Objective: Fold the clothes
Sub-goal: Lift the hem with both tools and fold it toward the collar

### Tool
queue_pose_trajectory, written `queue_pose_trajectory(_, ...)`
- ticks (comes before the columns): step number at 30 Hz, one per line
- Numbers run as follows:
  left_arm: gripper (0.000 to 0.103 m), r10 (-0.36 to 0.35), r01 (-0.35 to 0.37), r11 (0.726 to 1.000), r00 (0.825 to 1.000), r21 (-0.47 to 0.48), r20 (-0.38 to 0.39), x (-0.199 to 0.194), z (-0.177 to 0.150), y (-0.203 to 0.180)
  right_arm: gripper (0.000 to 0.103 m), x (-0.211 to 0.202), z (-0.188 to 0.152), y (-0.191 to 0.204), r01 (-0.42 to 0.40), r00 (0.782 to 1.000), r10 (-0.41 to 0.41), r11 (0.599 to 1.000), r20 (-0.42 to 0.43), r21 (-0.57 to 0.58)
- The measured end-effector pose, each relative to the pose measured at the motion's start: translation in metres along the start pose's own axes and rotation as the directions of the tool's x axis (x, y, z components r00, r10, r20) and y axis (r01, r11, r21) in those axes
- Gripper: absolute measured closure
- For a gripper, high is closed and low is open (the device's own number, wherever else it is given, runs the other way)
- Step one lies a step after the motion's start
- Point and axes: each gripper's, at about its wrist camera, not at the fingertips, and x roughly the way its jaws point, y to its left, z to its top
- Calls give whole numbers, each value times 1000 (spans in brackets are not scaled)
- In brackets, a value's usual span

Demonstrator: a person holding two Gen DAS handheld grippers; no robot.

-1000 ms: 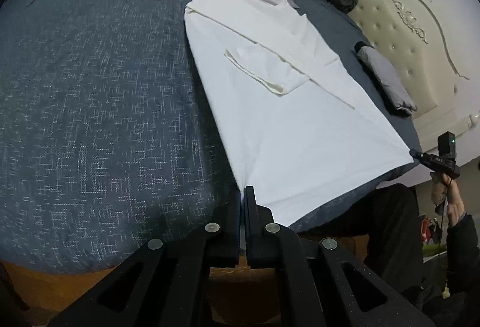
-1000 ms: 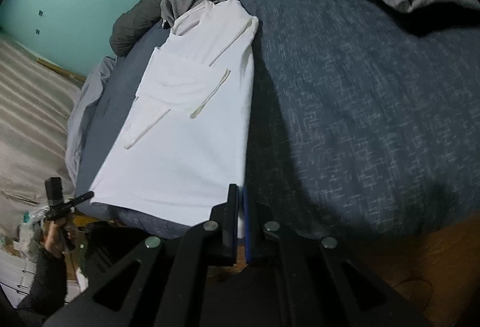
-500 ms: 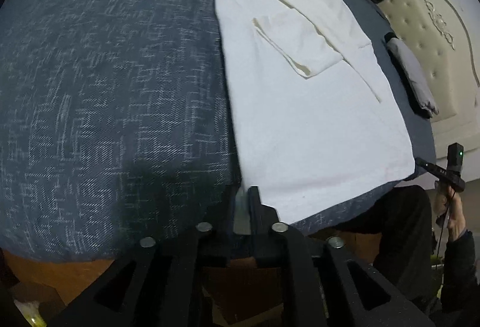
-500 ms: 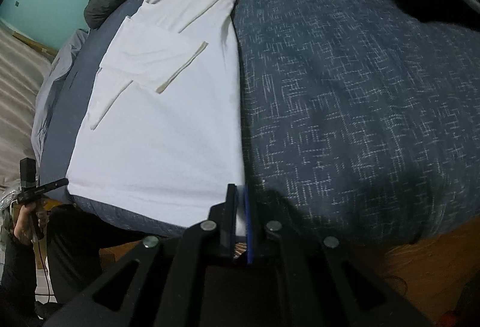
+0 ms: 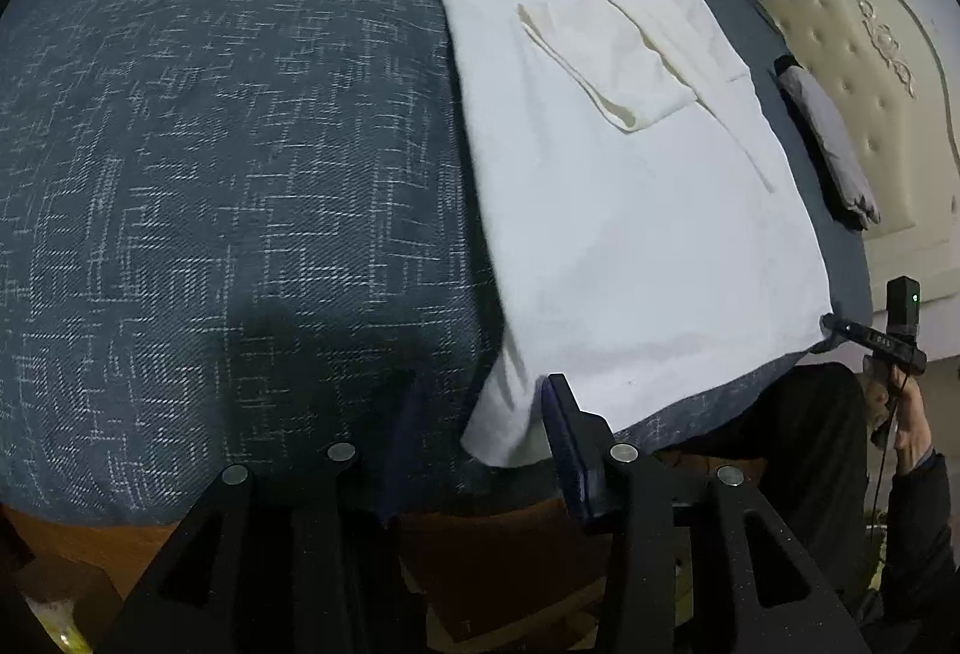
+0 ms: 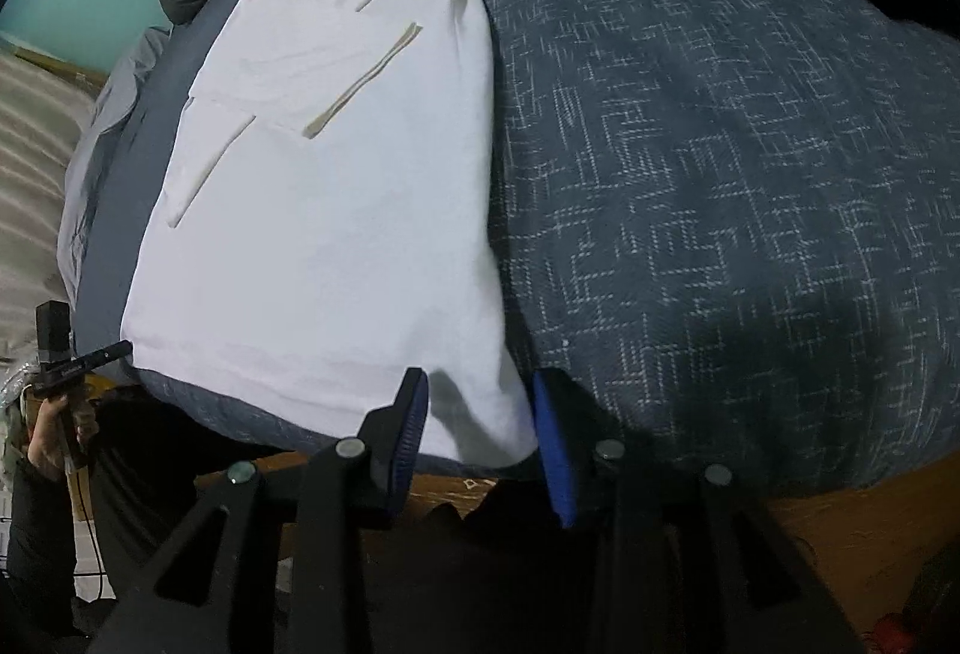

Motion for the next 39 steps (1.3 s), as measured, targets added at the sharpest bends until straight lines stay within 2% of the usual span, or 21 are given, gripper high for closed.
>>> queue_pose_trajectory(1,59,3,-3,1000,1000,7,-4,2,1,-2,68,0,0,1,3,1000,-3,1000,-3,-5)
queue_pose_trajectory(2,59,6,-6,1000,1000,12,-8,4,2,-4,76,1,1,2,7,1000,-7,1000,-6,-10)
queue_pose_trajectory(3,63,10,-10,1000,1000,17,-13,7,2,-6,86,1,0,3,11,1000,-11,1000,-8,-16)
queue_pose_trajectory(6,94,-1,2,999,1000,37,-25,10,4,-11,99,0,0,6,14,1000,-14,1000,-2,-27)
queue_pose_trajectory(8,97,4,-4,999,1000,52,-18,6,3,-17,99,-6,-2,7,-1,1000,2,1000,15,-28)
queue_pose_trajectory(13,99,-8,3,994,999,105,46,-34,-1,-34,100,-35,-7,9,-56,995,58,998,75,-30)
queue_pose_trajectory(19,100,-25,5,988,992,152,127,-87,-11,-50,100,-83,-15,22,-117,979,125,991,161,-61)
queue_pose_trajectory(27,100,-27,-13,978,982,210,187,-143,-43,-54,100,-119,-31,32,-153,964,172,982,205,-107)
queue_pose_trajectory(34,100,-38,-29,966,967,258,252,-167,-57,-69,100,-143,-57,51,-172,953,208,970,221,-169)
queue_pose_trajectory(39,99,-57,-25,959,959,283,278,-178,-61,-72,100,-158,-60,55,-190,947,229,965,226,-183)
